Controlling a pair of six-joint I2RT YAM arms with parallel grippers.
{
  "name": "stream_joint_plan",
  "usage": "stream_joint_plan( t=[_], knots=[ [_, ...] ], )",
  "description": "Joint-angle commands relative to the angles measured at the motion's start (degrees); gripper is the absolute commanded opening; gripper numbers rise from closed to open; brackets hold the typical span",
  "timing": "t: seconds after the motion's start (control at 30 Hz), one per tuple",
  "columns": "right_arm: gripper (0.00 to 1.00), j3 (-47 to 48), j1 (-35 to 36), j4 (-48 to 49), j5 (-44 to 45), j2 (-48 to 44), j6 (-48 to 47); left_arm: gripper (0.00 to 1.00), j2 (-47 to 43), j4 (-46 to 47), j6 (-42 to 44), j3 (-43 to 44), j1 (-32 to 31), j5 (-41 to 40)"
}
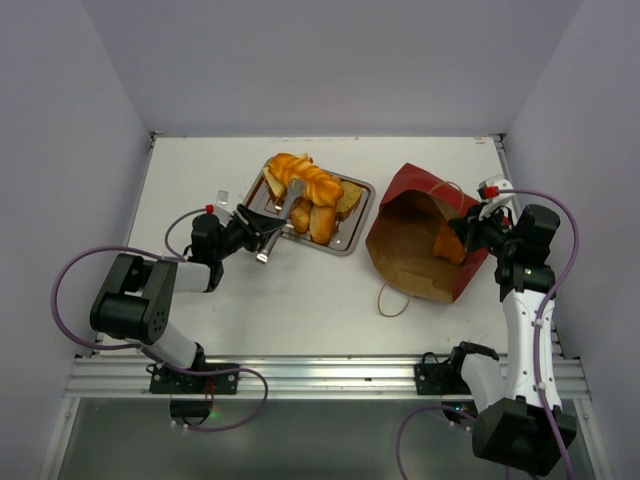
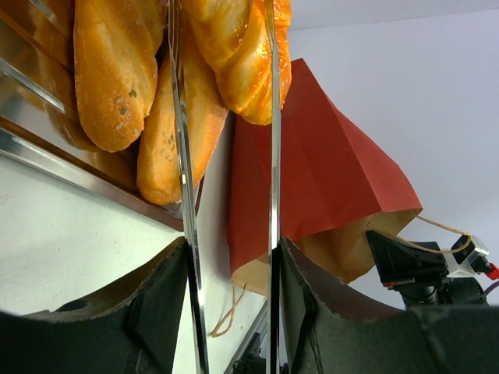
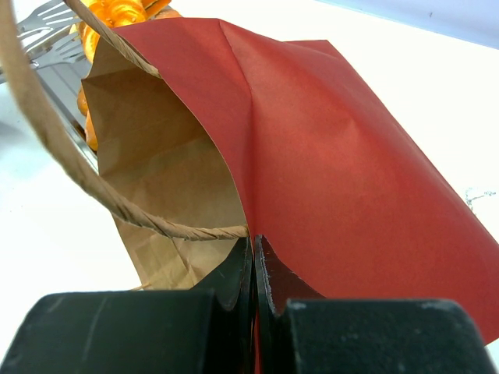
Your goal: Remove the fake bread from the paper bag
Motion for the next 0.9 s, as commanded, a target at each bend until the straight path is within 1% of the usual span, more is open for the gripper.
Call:
stream_joint_plan(
  t=[0.0, 0.67, 0.87],
  knots=[
    [0.01, -0.4, 0.0, 1.9, -1.1, -0.7, -0.9, 0.51, -2.1, 1.2, 1.9, -0.4, 0.7, 1.4],
    [0.01, -0.4, -0.1, 1.9, -1.2, -0.7, -0.9, 0.51, -4.3, -0.8, 3.1, -1.6, 1.6, 2.3],
    [0.01, -0.4, -0.1, 1.8, -1.2, -0.7, -0.9, 0.51, -6.2, -5.4, 5.0, -1.7, 2.3, 3.0]
  ],
)
